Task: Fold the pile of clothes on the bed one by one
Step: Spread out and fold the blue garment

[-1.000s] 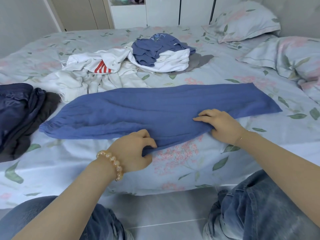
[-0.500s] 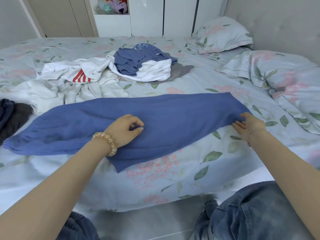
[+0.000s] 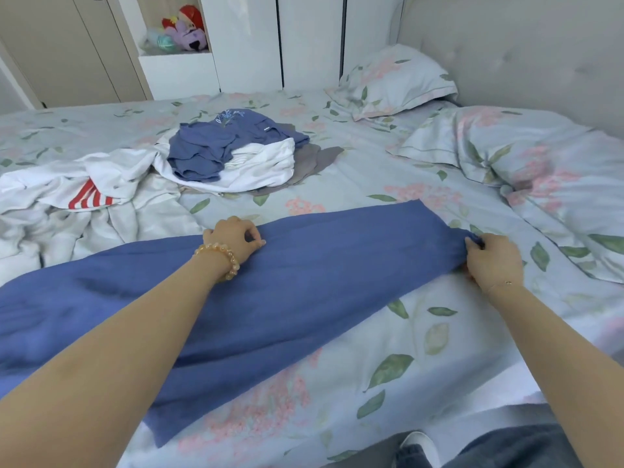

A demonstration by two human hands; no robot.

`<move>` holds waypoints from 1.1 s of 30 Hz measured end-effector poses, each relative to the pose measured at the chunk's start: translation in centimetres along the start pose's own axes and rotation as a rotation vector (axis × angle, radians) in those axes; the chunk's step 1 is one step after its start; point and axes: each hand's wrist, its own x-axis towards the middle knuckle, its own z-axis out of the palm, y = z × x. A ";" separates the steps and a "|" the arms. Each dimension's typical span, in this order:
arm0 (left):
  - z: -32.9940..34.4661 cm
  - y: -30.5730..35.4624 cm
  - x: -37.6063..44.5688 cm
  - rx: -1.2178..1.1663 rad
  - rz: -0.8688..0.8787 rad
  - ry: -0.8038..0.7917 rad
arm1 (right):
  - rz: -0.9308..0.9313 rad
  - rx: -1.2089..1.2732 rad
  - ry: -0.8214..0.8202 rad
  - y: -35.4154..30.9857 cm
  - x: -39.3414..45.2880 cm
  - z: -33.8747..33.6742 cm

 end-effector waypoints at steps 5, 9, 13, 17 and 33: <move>-0.6 -0.4 1.2 -0.284 0.030 0.032 | -0.111 -0.168 0.003 0.9 0.4 -0.8; -1.7 -0.3 2.4 -0.307 0.043 0.079 | -0.201 -0.288 -0.031 -1.2 0.5 -0.7; -1.7 -0.5 2.6 -0.234 0.028 0.055 | -0.576 -0.250 -0.156 -5.2 2.9 1.9; -0.8 -0.9 2.9 -0.234 0.039 0.060 | -0.648 -0.284 -0.495 -7.2 5.6 6.0; 2.0 -0.9 4.8 0.109 0.075 0.191 | -0.707 -0.420 -0.160 -7.1 8.2 10.5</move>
